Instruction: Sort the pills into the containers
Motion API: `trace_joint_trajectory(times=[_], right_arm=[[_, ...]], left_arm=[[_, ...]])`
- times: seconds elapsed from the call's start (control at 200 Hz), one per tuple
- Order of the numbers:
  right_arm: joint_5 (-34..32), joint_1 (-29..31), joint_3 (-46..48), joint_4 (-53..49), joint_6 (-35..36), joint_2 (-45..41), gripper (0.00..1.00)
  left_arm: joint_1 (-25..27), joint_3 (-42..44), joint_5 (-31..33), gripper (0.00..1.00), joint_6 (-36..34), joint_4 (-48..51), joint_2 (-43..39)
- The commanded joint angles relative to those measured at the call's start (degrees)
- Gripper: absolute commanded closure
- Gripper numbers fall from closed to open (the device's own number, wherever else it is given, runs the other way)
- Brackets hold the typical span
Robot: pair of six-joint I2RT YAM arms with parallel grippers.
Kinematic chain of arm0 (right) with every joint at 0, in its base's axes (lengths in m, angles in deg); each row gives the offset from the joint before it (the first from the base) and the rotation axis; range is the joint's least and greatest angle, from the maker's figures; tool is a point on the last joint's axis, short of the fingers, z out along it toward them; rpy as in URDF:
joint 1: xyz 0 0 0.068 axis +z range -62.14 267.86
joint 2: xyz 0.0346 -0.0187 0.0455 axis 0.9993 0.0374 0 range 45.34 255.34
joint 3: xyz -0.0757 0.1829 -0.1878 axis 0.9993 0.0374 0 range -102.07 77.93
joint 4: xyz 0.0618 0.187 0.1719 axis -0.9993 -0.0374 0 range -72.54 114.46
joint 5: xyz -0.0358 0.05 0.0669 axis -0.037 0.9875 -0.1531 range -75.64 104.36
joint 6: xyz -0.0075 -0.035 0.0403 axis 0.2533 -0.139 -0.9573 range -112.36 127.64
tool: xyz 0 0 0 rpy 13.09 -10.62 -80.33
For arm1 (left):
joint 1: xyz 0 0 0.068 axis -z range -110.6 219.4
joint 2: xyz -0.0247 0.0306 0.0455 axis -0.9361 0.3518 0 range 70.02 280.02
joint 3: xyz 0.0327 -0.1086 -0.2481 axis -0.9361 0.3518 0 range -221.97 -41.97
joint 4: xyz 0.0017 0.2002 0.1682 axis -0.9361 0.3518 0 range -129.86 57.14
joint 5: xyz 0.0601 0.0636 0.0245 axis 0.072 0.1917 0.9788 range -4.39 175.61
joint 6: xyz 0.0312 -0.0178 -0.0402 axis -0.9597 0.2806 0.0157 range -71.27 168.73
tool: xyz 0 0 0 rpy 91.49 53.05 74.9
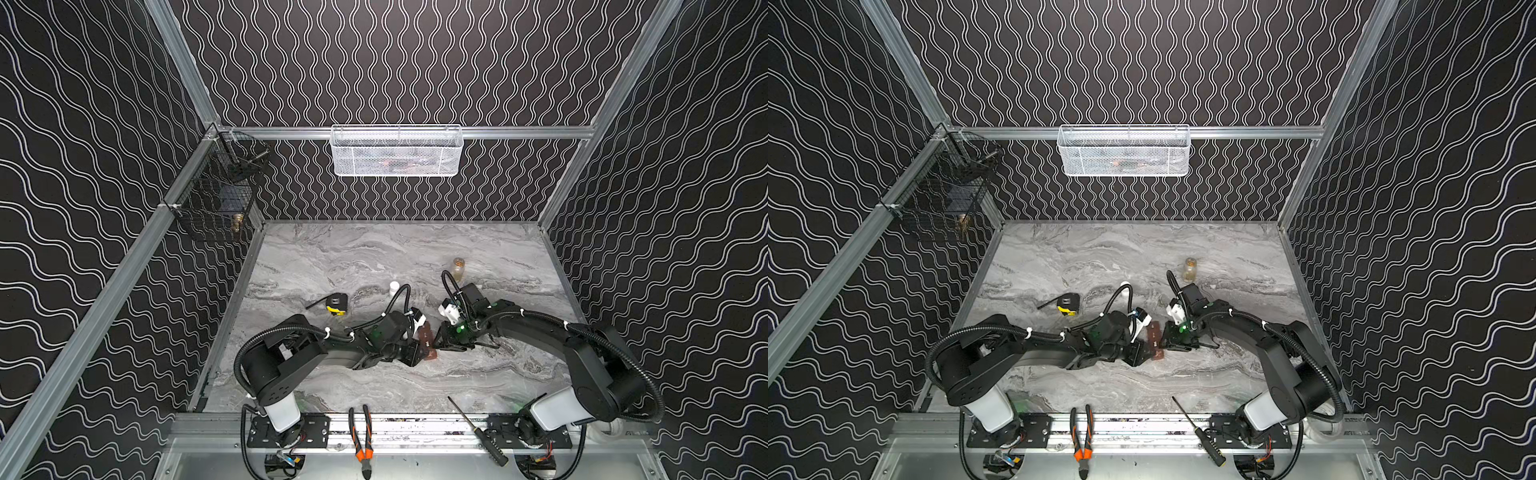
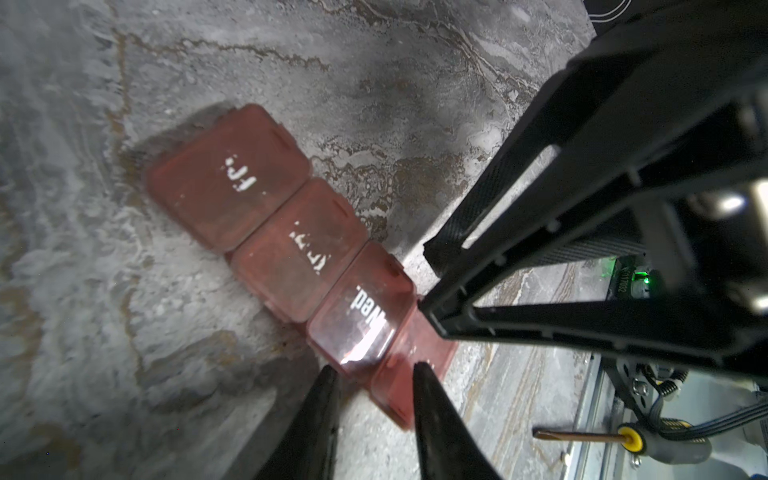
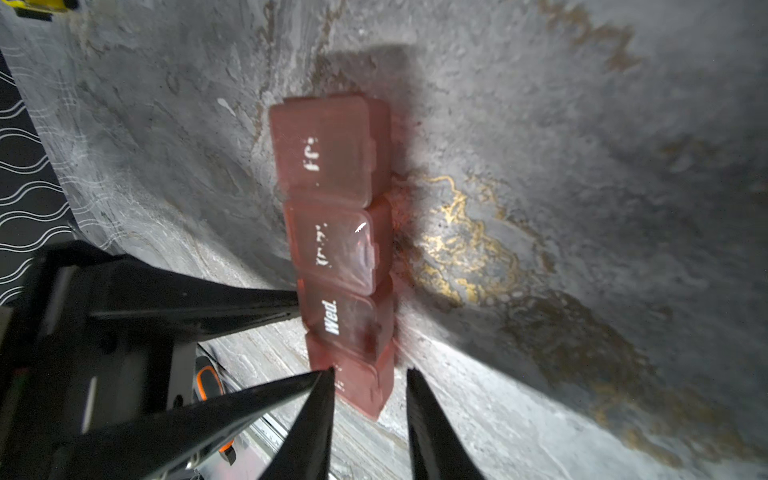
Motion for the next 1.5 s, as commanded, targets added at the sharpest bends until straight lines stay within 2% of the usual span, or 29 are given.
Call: trace_joint_trajectory(times=[0.0, 0.596, 1.496], right_arm=[[1.2, 0.0, 0.0, -1.5, 0.7, 0.8, 0.69], [5.5, 0.3, 2.1, 2.1, -1.7, 2.0, 0.75], [5.8, 0.3, 3.9, 3.9, -3.7, 2.8, 0.80]], left_arm=[[0.0, -0.3, 0.0, 0.67, -0.5, 1.5, 0.3], [0.0, 0.8, -0.4, 0.68, 0.2, 1.2, 0.6], [0.7, 2.0, -1.9, 0.74, 2.3, -0.4, 1.8]])
